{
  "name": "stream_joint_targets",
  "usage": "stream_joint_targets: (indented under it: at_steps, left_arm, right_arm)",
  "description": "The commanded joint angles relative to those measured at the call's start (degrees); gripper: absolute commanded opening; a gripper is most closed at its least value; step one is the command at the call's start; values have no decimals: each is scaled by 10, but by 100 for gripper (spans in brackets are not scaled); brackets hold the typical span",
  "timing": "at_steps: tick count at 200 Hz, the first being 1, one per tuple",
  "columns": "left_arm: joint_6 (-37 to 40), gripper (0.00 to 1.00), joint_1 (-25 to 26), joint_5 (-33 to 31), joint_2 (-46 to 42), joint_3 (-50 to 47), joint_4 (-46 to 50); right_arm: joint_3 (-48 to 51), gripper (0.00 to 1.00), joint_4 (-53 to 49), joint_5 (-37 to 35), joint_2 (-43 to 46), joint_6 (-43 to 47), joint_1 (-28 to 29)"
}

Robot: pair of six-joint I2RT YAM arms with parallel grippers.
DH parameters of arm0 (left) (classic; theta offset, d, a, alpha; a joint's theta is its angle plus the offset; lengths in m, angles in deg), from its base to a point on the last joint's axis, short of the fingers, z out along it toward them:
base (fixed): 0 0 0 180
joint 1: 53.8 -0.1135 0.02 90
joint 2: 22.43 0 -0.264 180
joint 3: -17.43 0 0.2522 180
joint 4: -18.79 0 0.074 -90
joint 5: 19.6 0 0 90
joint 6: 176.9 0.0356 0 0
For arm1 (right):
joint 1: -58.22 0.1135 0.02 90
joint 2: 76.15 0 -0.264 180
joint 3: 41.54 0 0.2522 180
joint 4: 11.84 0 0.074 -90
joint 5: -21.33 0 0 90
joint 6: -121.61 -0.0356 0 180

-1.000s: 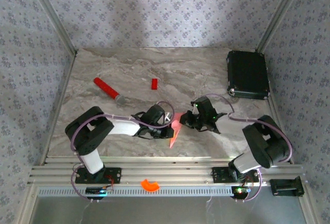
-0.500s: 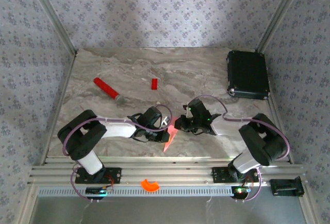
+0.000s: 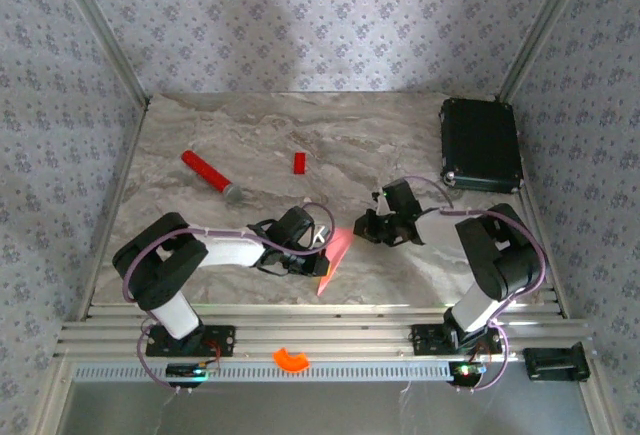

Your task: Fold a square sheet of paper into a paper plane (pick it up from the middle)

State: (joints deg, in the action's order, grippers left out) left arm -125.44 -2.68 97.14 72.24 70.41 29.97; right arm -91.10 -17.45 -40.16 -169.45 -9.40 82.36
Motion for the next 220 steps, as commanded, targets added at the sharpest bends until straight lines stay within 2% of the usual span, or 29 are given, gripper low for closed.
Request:
stream_joint_targets:
  at_steps: [1,41,77,100,122,138,164,220]
  left_arm:
    - [8,0,3,-17,30,-20,83]
    - [8,0,3,-19,25,-20,87]
    - [3,0,3,-20,27,-16,82]
    - [2,0,5,-19,30,-8,83]
    - [0,0,7,-19,27,-4,85]
    - [0,0,7,-19,25,-4,86]
    - [3,0,7,-18,24,-4,88]
    - [8,0,7,-17,30,1,96]
  right_arm:
    - [-9,9,-19,-26,-8,19,-29]
    - [-9,10,-22,-13,58,7,-33]
    - [-3,11,-28,-45,129,-12,33]
    - [12,12,-6,-63,116,-21,85]
    - [18,12,12,-46,59,-21,110]
    - [23,12,14,-39,25,-17,104]
    - [18,12,4,-19,-20,-1,55]
    - [-26,12,-38,-17,-17,27,-9]
